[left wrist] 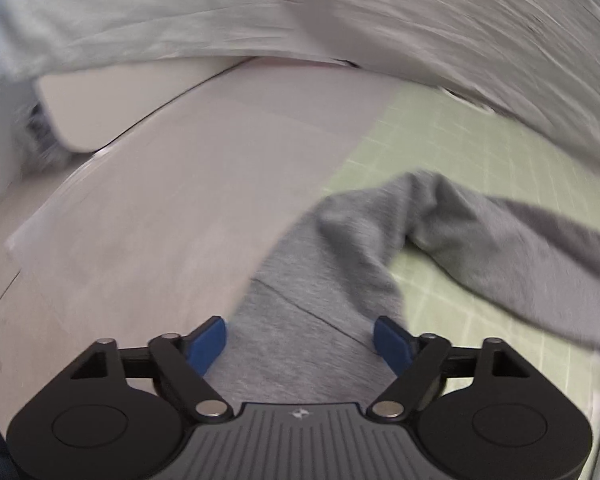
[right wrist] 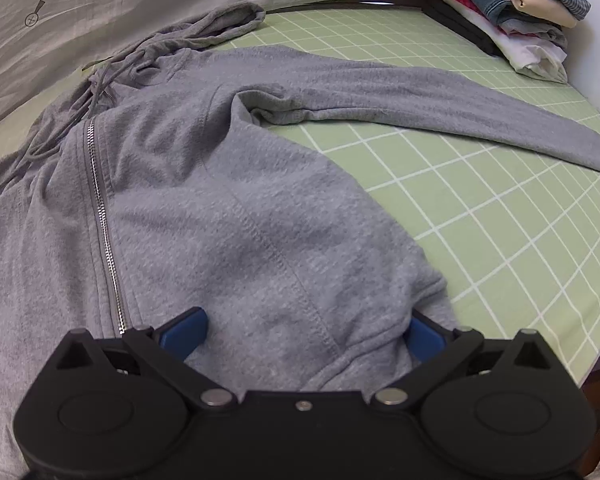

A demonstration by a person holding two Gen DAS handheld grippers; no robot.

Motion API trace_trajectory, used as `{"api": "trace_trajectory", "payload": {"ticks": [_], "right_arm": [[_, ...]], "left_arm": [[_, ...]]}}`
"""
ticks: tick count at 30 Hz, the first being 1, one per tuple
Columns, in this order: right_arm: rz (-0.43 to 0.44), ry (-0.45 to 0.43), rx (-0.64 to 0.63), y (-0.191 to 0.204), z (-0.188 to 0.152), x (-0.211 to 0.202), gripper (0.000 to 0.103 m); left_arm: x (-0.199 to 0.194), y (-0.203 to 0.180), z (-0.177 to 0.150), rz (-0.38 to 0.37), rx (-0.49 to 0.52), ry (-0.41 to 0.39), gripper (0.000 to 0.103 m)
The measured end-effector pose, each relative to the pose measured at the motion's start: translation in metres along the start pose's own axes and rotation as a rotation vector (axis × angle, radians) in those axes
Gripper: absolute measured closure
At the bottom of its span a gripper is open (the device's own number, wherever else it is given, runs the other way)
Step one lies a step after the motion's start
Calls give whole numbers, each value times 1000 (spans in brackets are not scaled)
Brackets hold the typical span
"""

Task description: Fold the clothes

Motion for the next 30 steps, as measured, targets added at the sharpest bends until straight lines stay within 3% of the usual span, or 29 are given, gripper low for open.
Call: {"api": "trace_trajectory", "payload": {"ticks": [5, 10, 12, 14, 15, 16, 17, 26, 30], "right_arm": [[1, 0, 0, 0, 1, 0, 0], [0, -7, 4, 0, 0, 0, 0], [0, -11, 5, 0, 0, 0, 0], [0, -13, 6, 0, -1, 0, 0], [0, -15, 6, 0, -1, 0, 0], [0, -16, 6, 0, -1, -1, 0], [1, -17, 7, 0, -1, -1, 0], [3, -21, 6, 1, -1, 0, 0], [5, -24, 6, 0, -1, 0, 0]], "left_arm": [[-4, -9, -1, -20, 33, -17, 20], [-3, -27, -7, 4, 204, -23, 20], [0, -26, -8, 3, 214, -28, 23], [1, -22, -7, 7, 208, -35, 49], [1, -18, -5, 16, 200, -38, 56], [1, -14, -3, 26, 193, -41, 76], [2, -7, -1, 66, 190, -42, 85], [-7, 105, 34, 261, -16, -105, 86], [-10, 106, 30, 260, -23, -97, 85]]}}
Point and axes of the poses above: each gripper's, at about its wrist camera, not at the fingertips, and x roughly the way its jaws point, y to its left, z to its top, the point moved 10 cm from there along x, roughly the way its jaws point, and after that the axes turned 1 degree about x, right-handed, at the moved point
